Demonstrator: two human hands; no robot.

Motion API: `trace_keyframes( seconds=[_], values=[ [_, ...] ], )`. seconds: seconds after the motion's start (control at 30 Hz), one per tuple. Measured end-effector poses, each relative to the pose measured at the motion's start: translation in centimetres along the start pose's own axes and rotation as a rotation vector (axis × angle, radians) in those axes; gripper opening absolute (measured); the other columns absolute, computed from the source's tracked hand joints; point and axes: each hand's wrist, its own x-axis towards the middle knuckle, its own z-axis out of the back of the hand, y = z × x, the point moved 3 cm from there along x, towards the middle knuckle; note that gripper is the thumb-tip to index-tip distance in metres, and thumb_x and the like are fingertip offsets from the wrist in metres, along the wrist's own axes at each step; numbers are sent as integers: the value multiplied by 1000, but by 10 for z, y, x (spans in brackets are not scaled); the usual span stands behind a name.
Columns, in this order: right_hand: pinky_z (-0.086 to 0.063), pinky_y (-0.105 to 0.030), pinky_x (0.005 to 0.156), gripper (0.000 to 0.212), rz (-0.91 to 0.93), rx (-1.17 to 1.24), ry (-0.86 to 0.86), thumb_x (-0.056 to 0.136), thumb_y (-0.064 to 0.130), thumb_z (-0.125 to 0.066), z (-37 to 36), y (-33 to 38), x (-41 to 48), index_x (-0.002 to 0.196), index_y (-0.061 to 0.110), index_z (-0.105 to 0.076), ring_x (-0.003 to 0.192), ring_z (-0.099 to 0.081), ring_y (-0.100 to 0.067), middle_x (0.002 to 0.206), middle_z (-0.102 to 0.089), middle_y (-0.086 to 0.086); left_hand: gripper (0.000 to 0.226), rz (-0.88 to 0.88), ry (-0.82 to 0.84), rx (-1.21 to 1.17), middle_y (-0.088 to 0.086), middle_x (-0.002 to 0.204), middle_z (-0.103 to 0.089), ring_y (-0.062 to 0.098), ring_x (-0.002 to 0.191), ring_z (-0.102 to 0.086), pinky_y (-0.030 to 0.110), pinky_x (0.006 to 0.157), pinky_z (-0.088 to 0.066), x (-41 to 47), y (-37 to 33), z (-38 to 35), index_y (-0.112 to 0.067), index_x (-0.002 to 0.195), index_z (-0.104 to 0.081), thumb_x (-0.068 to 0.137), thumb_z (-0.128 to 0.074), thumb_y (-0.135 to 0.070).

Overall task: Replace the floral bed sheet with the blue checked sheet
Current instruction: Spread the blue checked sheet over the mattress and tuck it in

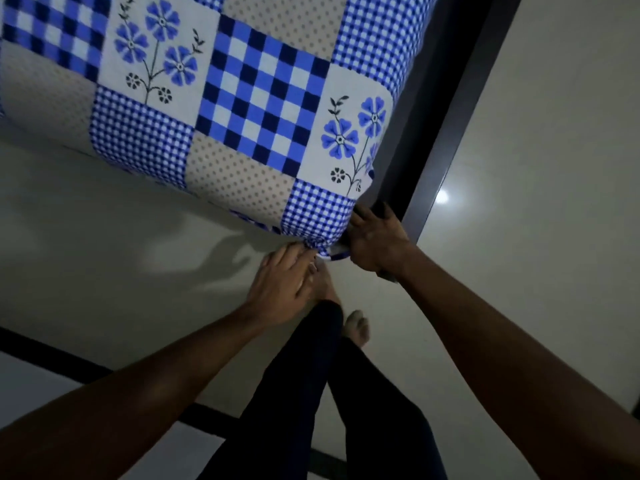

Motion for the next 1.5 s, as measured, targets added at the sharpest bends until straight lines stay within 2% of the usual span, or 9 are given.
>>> trace_keyframes(
  seconds=[0.23,0.4,0.57,0.7,0.87,1.03,1.2,1.37,1.5],
  values=[
    [-5,-48,124,65,-40,54,-169,102,45,-26,-34,48,-54,158,9,-20,150,-22,-28,165,-19,-11,53,-49,98,217,6,127,-49,30,120,-45,49,109,-32,23,4,-16,-16,135,-49,83,-55,-30],
    [3,-53,122,68,-106,157,-163,103,41,-29,-40,58,-29,159,12,-5,154,-6,-24,167,-6,-7,52,-47,32,233,5,129,-51,29,121,-46,50,105,-34,29,12,-25,-19,133,-52,82,-57,-29],
    [10,-63,118,66,-148,278,-81,102,37,-27,-35,41,2,160,23,2,152,17,-21,167,10,5,35,-36,-84,35,12,102,-61,34,94,-55,43,81,-47,42,14,-13,-9,107,-64,77,-51,-21],
    [7,-67,116,67,-194,229,-165,100,34,-31,-43,43,4,160,23,-1,152,19,-24,167,7,5,52,-78,-136,-59,12,130,-56,30,120,-48,40,102,-41,15,9,0,-4,130,-56,80,-54,-15],
    [1,-68,116,65,-224,246,-262,100,31,-32,-47,46,12,159,25,-5,152,19,-27,167,1,7,79,-141,113,196,14,147,-41,32,136,-36,47,115,-31,9,16,-16,-4,146,-36,74,-61,-26],
    [-4,-64,118,72,-246,480,-370,96,26,-42,-53,55,8,160,21,-10,153,10,-27,168,-4,2,64,-165,56,293,9,128,-53,30,111,-48,44,99,-40,35,10,-17,-11,135,-49,74,-65,-21],
    [-24,-50,120,60,-319,634,-780,91,22,-47,-71,102,-9,148,4,-42,146,-33,-30,154,-40,-16,59,-163,6,163,5,122,-62,31,102,-55,42,86,-44,45,18,-16,-17,133,-57,74,-57,-17],
    [-6,-49,123,59,-371,515,-755,91,28,-41,-72,114,-3,148,10,-42,145,-33,-23,151,-44,-8,63,-231,3,-32,10,138,-54,30,124,-49,43,107,-40,31,36,-16,-6,139,-51,76,-58,-12],
    [-5,-52,123,60,-361,483,-665,91,30,-48,-65,109,3,149,16,-40,144,-32,-22,148,-45,-3,68,-181,-46,-78,12,146,-46,27,136,-40,38,117,-31,15,40,-17,-4,144,-45,77,-59,-9]
  ],
)
